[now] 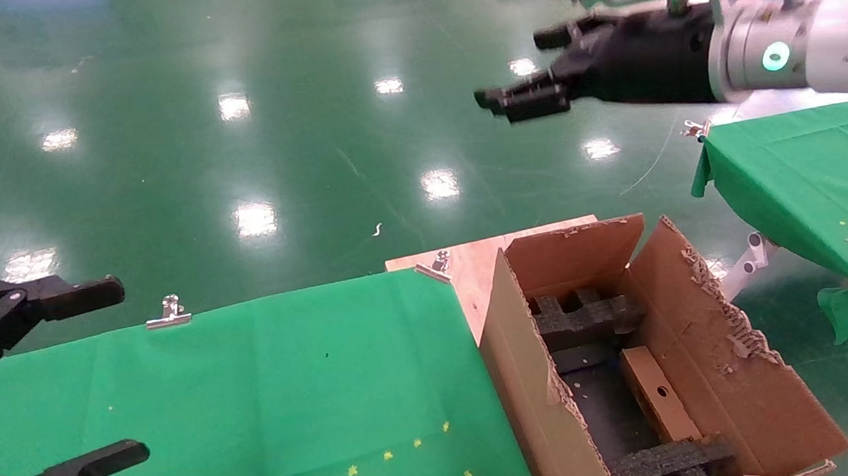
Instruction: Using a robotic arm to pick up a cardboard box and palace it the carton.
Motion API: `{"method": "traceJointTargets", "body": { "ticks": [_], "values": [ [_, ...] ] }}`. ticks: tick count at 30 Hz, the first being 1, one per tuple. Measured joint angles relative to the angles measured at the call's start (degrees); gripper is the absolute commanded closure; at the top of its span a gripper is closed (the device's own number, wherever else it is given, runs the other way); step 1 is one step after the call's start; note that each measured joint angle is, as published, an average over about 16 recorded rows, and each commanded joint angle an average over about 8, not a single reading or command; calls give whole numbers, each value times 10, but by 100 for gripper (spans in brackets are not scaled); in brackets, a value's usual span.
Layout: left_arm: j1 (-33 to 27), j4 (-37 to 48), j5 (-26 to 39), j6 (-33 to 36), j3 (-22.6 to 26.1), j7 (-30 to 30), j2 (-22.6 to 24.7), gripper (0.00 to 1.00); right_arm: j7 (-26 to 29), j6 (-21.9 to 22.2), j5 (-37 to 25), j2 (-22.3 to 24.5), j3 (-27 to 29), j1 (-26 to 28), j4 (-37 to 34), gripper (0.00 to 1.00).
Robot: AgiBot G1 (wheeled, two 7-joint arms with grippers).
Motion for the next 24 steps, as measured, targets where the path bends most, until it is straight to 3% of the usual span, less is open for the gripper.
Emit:
{"method": "traceJointTargets", "body": {
  "ticks": [12,24],
  "values": [
    [0,0,0,0,0,0,0,0,-26,-24,25,-3,31,-23,-3,0],
    [0,0,0,0,0,0,0,0,-115,-104,98,-17,141,-116,-12,0]
  ]
}}
